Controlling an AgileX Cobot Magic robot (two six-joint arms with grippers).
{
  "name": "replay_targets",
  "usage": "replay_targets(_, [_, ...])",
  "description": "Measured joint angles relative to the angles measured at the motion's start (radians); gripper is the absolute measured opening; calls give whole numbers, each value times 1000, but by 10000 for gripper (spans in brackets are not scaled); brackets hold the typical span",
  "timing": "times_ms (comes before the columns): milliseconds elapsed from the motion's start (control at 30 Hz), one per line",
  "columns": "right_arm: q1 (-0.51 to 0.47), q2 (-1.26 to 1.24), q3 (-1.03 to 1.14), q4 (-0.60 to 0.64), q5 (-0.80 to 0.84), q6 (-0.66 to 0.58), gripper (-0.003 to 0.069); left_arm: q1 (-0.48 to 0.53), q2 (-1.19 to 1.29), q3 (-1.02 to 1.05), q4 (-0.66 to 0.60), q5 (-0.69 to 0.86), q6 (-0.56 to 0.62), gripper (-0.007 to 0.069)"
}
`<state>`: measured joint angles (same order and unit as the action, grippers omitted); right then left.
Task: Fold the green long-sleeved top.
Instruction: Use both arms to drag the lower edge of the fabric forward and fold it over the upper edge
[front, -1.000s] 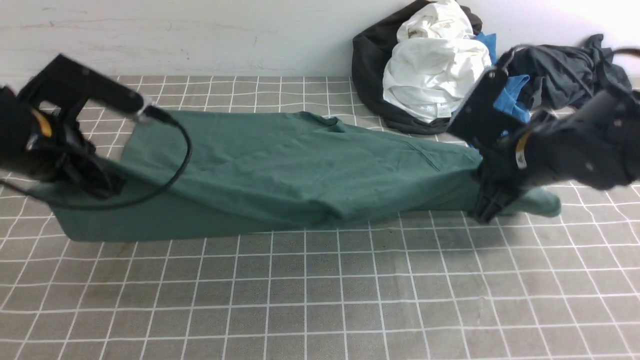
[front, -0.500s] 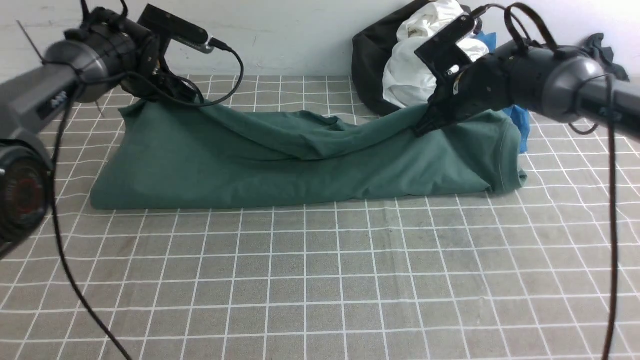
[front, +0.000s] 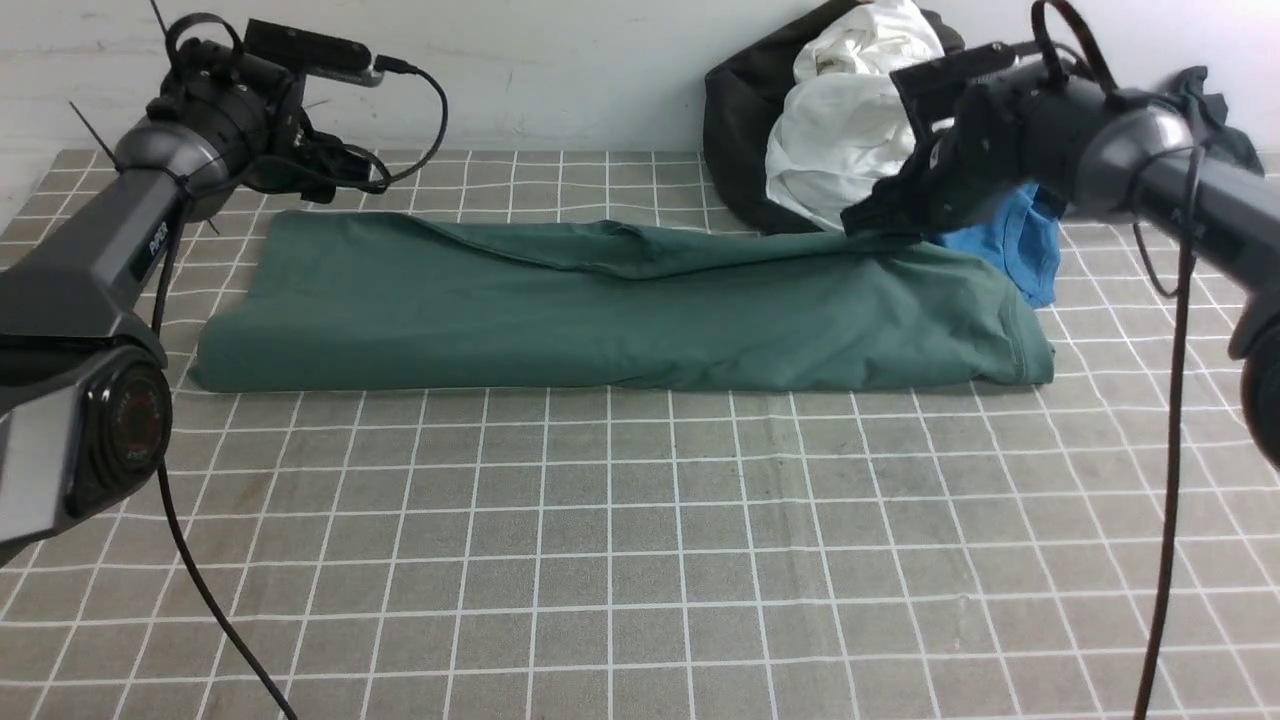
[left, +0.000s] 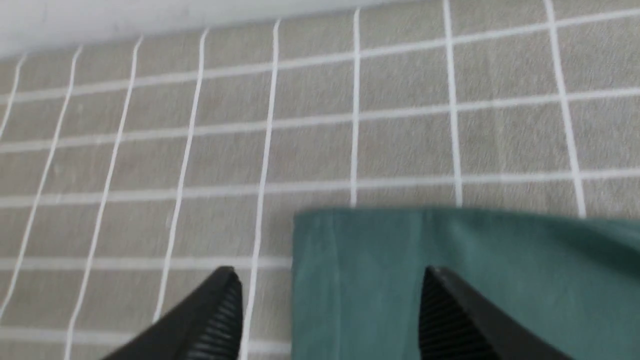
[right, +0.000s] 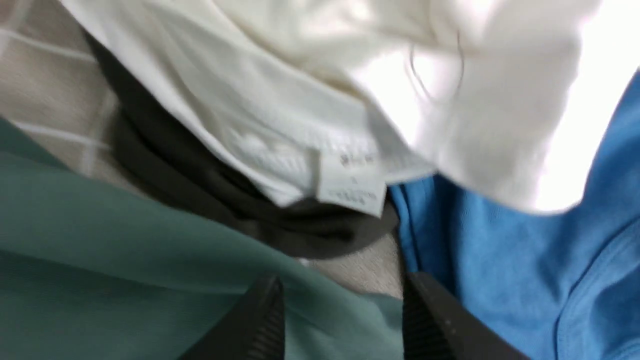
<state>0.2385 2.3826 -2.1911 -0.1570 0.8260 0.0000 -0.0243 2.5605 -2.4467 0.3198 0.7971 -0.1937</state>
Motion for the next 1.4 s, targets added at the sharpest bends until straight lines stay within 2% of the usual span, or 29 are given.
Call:
replay_targets(33, [0,0,0,9,5,-13,316,0,-1,-1,-5,17,3,445])
replay_targets(100, [19,-12,-61,157,54,-167,291,0,-13,-16,-58,125,62,423])
replay_targets(133, [22,-12,-67,193,58,-200,282,1,-13,-17,-64,134,69,419])
replay_targets(167, [34,-12,-81,342,67,-348,234,1,-15,-21,-126,200,136,365])
replay_targets(233, [41,-2,-86,454,76,-461,195,1,-15,-21,-183,243,194,325])
replay_targets(267, [48,22,-88,557,79,-587,125,1,-14,-21,-253,283,246,251])
replay_targets(300, [49,31,-88,602,79,-621,106,1,-12,-21,-282,297,269,230])
replay_targets(333, [54,77,-88,689,66,-733,42,1,-8,-21,-336,316,308,160])
replay_targets(400, [55,157,-87,788,29,-829,0,0,-3,-21,-427,348,368,59])
replay_targets(500, [54,224,-86,821,-7,-889,-12,0,0,-21,-480,377,415,5])
replay_targets(667, [51,254,-90,875,-118,-996,-14,-10,6,-21,-500,387,447,-8])
replay_targets(700, [51,256,-90,878,-128,-1000,-14,-12,6,-21,-500,387,447,-8])
replay_targets(733, [49,273,-92,924,-240,-1021,-14,-17,12,-21,-500,391,447,-8])
replay_targets(833, [38,292,-92,1009,-398,-1035,-14,-23,15,-21,-500,407,447,-8])
replay_targets(900, [15,300,-92,1146,-580,-1042,-14,-30,17,-21,-501,417,448,-8])
replay_targets(967, [-8,294,-93,1242,-630,-1045,-14,-33,17,-21,-501,426,450,-8])
replay_targets(1033, [-30,282,-93,1290,-613,-1046,-14,-33,17,-21,-500,429,450,-8])
replay_targets(1067, [-48,259,-93,1319,-538,-1046,-12,-33,17,-21,-486,431,450,-8])
replay_targets(1167, [-72,211,-92,1295,-372,-1046,-8,-33,17,-21,-434,432,451,-8])
replay_targets(1200, [-82,166,-91,1230,-216,-1013,-8,-32,16,-21,-382,434,449,-8])
replay_targets(1267, [-87,120,-92,1164,-79,-938,-8,-22,11,-21,-354,434,447,-8])
replay_targets(1367, [-90,63,-100,940,146,-745,-8,8,-11,-17,-361,436,439,-8])
replay_targets(1400, [-90,61,-101,903,172,-715,-8,10,-12,-17,-362,436,438,-8])
